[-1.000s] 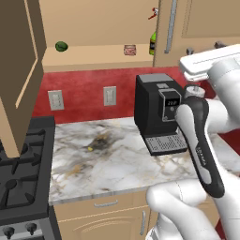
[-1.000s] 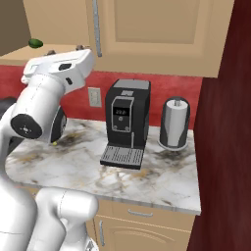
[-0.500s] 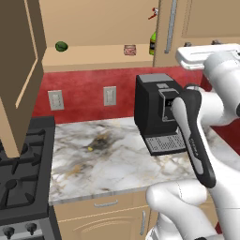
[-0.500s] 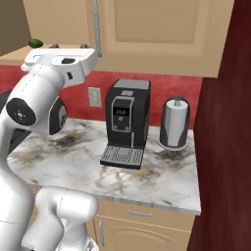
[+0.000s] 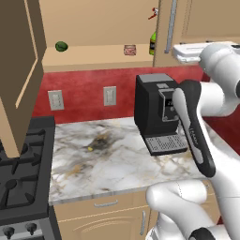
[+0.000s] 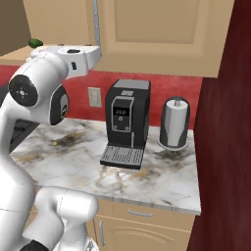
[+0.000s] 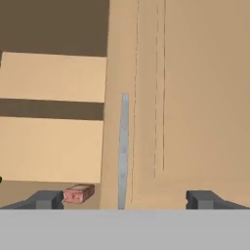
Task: Pick the bar soap and spray from the cabinet and place them on the counter.
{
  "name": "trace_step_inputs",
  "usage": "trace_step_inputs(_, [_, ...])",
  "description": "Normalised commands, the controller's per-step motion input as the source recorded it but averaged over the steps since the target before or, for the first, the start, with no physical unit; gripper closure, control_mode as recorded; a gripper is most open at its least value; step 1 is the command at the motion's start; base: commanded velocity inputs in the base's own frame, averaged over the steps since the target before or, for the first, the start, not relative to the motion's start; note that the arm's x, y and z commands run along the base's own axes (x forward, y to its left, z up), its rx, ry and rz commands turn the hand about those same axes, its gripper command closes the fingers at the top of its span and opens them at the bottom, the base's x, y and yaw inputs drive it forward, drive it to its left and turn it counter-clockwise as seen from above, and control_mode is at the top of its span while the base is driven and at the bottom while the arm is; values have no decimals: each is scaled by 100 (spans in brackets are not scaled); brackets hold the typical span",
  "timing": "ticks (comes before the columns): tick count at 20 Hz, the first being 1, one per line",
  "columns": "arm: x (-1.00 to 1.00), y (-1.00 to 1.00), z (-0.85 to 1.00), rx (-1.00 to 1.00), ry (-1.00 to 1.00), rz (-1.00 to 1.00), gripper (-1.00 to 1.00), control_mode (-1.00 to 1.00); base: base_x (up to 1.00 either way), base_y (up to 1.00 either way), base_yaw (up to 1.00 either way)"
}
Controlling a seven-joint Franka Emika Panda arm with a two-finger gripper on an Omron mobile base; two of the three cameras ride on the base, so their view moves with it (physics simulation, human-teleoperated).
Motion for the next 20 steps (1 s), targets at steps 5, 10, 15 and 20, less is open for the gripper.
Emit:
trace_step_inputs(5, [40,-4,0,7,12,3,-100,-100,0,0,0])
trace_step_inputs(10, [37,-11,0,7,8,3,-100,-100,0,0,0])
trace_step_inputs(15, [41,-23,0,7,5,0,-100,-100,0,0,0])
trace_step_inputs(20, [46,-20,-4,3,1,0,-100,-100,0,0,0])
